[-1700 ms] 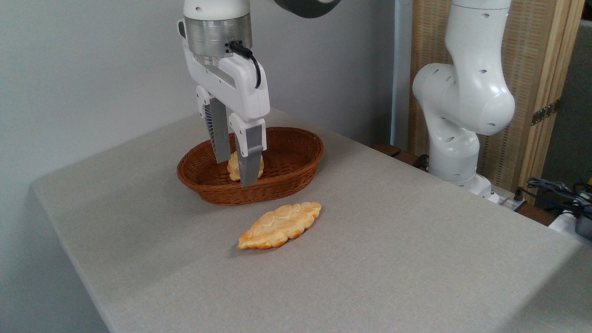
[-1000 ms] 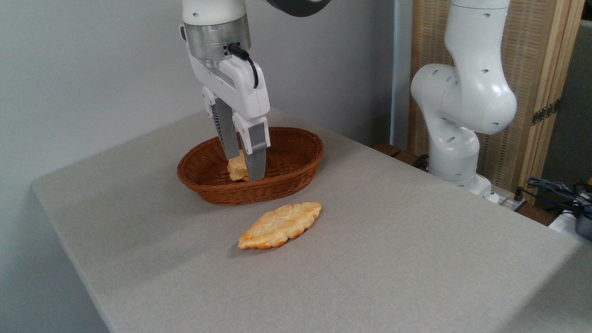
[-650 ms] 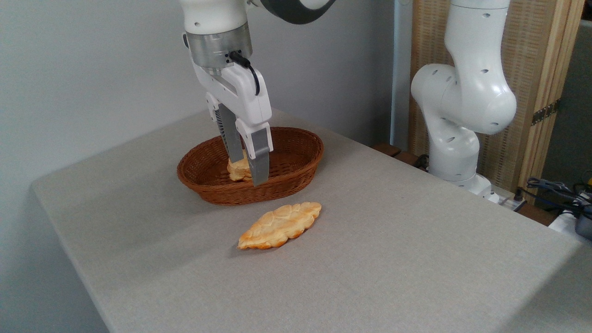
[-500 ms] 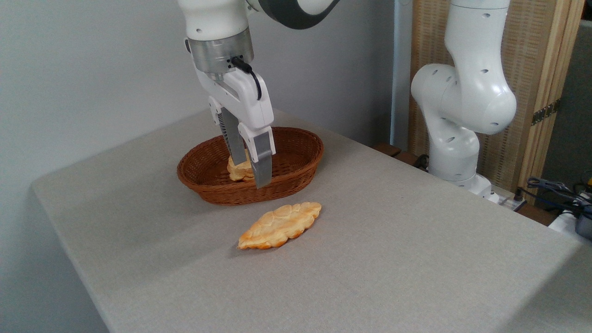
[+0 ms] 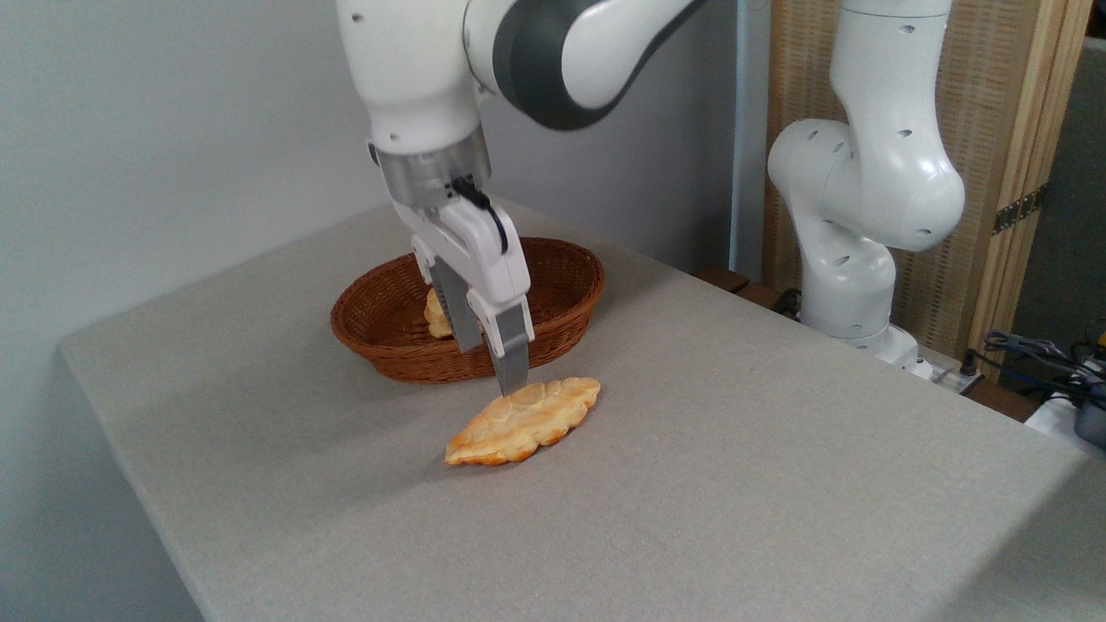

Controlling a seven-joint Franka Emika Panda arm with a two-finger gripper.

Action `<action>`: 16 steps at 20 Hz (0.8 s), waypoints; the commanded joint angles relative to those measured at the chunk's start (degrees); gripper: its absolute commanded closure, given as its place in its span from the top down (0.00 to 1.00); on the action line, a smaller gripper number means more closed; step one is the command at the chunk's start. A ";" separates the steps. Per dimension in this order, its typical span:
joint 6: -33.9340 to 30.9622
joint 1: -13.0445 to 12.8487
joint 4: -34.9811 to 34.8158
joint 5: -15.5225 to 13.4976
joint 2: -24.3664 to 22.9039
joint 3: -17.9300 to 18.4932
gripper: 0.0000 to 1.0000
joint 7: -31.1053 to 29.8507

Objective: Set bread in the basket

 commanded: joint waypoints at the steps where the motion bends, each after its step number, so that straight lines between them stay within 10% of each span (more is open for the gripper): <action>1: 1.47 -0.09 -1.07 0.98 1.10 0.57 1.00 1.09; 16: 3.58 -0.18 -1.69 2.74 7.08 0.22 1.00 1.00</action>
